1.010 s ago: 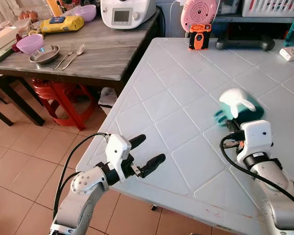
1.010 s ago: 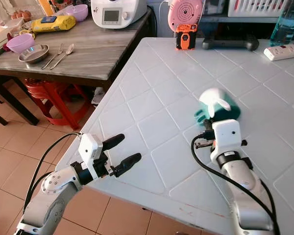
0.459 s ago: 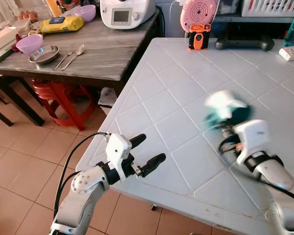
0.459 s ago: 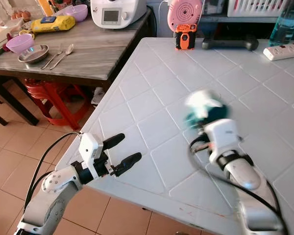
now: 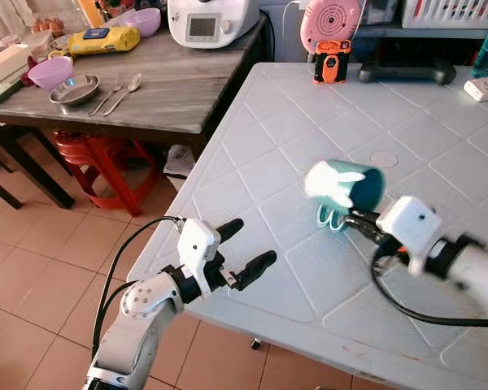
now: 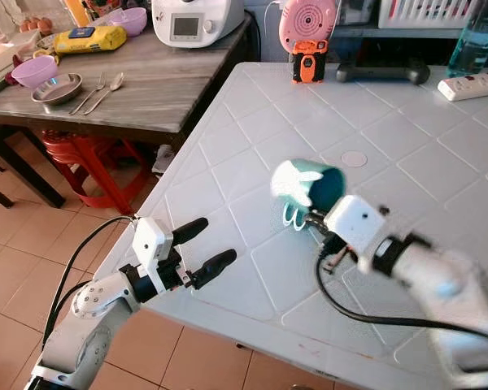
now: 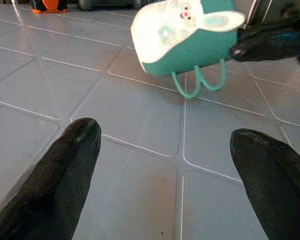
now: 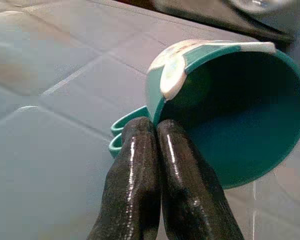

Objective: Setting the table

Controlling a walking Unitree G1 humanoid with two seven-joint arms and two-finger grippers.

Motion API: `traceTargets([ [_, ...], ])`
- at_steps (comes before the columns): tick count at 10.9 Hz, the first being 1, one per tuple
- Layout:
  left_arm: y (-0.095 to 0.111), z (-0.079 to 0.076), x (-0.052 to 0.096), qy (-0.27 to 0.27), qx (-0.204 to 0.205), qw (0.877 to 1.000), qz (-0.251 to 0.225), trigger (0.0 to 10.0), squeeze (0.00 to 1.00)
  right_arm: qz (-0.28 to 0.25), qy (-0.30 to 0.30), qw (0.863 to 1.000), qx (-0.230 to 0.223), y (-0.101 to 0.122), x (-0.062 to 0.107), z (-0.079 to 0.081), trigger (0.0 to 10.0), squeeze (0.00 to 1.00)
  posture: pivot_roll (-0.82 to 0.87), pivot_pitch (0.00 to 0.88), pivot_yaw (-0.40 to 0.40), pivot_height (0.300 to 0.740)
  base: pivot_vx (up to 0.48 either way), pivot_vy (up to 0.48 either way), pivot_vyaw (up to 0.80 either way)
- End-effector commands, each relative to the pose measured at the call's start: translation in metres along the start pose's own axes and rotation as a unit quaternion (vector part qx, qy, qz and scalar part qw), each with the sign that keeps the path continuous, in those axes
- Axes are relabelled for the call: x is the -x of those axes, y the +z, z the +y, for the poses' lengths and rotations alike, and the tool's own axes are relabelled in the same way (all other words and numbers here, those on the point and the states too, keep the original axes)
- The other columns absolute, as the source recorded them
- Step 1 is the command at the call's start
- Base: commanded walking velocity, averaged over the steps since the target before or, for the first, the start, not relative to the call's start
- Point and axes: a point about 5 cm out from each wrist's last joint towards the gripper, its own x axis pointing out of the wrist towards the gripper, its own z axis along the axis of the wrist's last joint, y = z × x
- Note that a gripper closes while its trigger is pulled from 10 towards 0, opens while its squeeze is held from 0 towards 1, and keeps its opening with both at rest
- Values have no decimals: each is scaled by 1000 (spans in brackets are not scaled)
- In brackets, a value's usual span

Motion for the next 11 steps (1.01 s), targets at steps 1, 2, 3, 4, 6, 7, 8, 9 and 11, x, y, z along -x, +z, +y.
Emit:
traceTargets([
  [1, -2, 3, 0, 4, -9, 1000, 9, 10000, 0, -15, 51, 998, 16, 14, 1, 0, 0, 0, -173, 114, 138, 740, 0, 0, 0],
  [2, -1, 3, -3, 4, -11, 1000, 7, 10000, 0, -2, 122, 992, 31, 23, 6, -3, 0, 0, -181, 113, 141, 740, 0, 0, 0],
  [3, -1, 3, -4, 3, -13, 1000, 7, 10000, 0, 11, 187, 982, 34, 31, 10, -3, 0, 0, -183, 111, 140, 740, 0, 0, 0],
  [4, -2, 3, -5, 3, -13, 1000, 7, 10000, 0, 26, 229, 972, 39, 34, 14, -5, 0, 0, -190, 108, 138, 740, 0, 0, 0],
  [6, -4, 3, -8, 1, -14, 1000, 6, 10000, 0, 96, 313, 941, 82, 33, 23, -20, 0, 0, -191, 102, 130, 740, 0, 0, 0],
  [7, -5, 2, -9, 1, -13, 1000, 5, 10000, 0, 112, 332, 932, 99, 36, 25, -27, 0, 0, -192, 100, 122, 740, 0, 0, 0],
  [8, -6, 2, -8, 5, -13, 1000, 5, 10000, 0, 140, 342, 920, 133, 36, 24, -37, 0, 0, -191, 100, 119, 740, 0, 0, 0],
  [9, -7, 2, -8, 9, -14, 1000, 3, 10000, 0, 162, 342, 913, 155, 34, 22, -49, 0, 0, -190, 97, 115, 740, 0, 0, 0],
  [11, -7, 1, -9, 9, -13, 1000, 1, 10000, 0, 184, 366, 892, 190, 37, 14, -61, 0, 0, -188, 98, 117, 740, 0, 0, 0],
])
